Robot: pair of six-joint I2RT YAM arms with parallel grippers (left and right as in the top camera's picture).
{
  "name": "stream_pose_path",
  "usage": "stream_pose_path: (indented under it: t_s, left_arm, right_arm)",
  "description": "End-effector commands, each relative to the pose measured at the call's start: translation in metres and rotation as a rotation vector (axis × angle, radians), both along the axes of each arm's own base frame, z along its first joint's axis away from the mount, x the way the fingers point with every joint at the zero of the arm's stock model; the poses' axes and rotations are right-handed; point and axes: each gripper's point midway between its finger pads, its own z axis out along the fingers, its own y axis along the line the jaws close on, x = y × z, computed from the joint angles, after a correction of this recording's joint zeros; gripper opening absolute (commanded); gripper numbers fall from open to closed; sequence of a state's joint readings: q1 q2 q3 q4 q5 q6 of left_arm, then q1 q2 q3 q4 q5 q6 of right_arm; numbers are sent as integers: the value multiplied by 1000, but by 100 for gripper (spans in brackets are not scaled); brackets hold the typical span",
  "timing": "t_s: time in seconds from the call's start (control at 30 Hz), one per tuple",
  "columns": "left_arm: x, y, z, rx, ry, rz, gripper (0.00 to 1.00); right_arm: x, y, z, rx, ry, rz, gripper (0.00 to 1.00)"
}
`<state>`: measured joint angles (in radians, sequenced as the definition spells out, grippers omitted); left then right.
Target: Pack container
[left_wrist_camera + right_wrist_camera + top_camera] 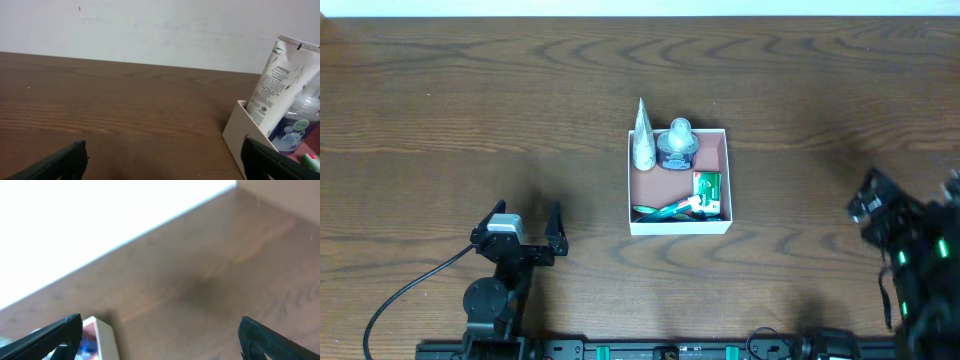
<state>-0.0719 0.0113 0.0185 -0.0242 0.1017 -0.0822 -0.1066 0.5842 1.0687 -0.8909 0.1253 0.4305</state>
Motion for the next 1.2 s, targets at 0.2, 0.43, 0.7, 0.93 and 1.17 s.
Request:
stream_pose_path:
  t_s: [0.2,0.43,0.7,0.93,1.17]
  left_arm:
    - [-1,-2,-16,-8,53,-11,98]
    - [-1,-2,-18,-7,63,-11,98]
    - [-1,-2,-19,-7,65,-11,98]
    - [-1,-2,-19,-7,65,-11,98]
    - [-1,-2,-19,-7,65,-11,98]
  right_arm:
    - [19,51,-18,-107,-217,322,99]
    - [35,93,-54,-196,-418,543,99]
    - [32,98,-100,-207,-486,556,99]
    - [30,97,-123,-245,-507,558,99]
    - [31,97,-143,-299,-458,569,99]
